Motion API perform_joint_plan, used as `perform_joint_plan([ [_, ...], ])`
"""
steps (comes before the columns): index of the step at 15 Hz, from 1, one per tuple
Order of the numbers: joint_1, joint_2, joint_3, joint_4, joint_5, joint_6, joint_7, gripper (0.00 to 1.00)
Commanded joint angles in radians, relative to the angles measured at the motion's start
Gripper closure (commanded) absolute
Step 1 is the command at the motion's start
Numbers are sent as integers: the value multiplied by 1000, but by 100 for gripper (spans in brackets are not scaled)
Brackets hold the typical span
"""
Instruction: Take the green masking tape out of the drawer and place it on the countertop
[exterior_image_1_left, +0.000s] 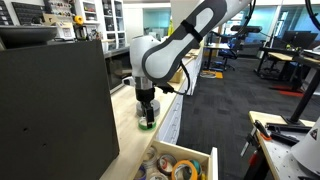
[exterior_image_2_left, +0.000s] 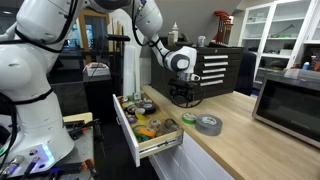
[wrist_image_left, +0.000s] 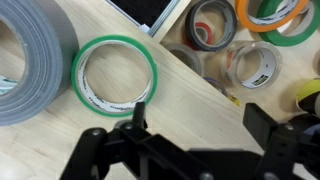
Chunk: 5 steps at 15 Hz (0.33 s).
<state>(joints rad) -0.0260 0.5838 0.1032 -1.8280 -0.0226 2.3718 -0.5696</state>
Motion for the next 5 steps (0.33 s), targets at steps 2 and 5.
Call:
perform_joint_plan([
  [2, 41, -106, -11, -45, -34, -128, 163, 0],
  [5, 26, -63, 8, -4, -15, -110, 125, 0],
])
